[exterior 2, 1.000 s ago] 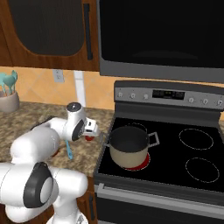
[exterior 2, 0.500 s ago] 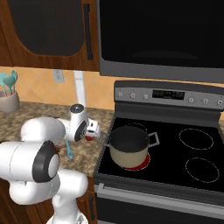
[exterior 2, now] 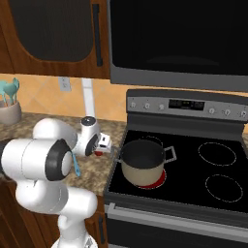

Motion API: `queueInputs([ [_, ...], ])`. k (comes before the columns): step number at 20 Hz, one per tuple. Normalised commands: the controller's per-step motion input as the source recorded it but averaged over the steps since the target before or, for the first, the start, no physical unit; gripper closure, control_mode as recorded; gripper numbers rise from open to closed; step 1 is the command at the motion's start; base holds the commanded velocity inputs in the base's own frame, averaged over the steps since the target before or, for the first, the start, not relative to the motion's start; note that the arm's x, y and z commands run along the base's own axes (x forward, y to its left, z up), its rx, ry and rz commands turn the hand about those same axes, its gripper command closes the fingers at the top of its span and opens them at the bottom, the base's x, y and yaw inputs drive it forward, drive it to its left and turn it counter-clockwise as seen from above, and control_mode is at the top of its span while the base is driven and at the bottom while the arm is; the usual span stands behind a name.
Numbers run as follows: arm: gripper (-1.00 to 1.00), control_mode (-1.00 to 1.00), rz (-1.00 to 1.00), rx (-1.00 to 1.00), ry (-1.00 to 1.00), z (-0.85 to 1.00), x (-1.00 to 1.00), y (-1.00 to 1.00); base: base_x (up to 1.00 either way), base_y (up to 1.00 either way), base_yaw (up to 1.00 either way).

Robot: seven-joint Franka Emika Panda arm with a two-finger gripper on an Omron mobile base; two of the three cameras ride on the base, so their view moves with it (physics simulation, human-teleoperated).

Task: Put the tomato and bell pepper in the pot. Retrieve the spatula and lightly stir the vegetables in the pot.

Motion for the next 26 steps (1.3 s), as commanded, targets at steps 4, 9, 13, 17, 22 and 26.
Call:
queueInputs([
  [4,-1.00,-1.00,0.00,0.00,0.02,-0.13,0.23,0.00,0.00,0.00,0.00],
  [9,-1.00,-1.00,0.00,0.00,0.02,-0.15,0.19,-0.01,0.00,0.00,0.00],
  [13,-1.00,-1.00,0.00,0.00,0.09,-0.28,0.07,0.00,0.00,0.00,0.00],
  [17,1.00,-1.00,0.00,0.00,0.07,-0.30,0.14,0.00,0.00,0.00,0.00],
  [22,1.00,-1.00,0.00,0.00,0.01,-0.22,0.08,0.00,0.00,0.00,0.00],
  [26,1.00,-1.00,0.04,0.00,-0.05,0.04,-0.46,0.06,0.00,0.00,0.00],
])
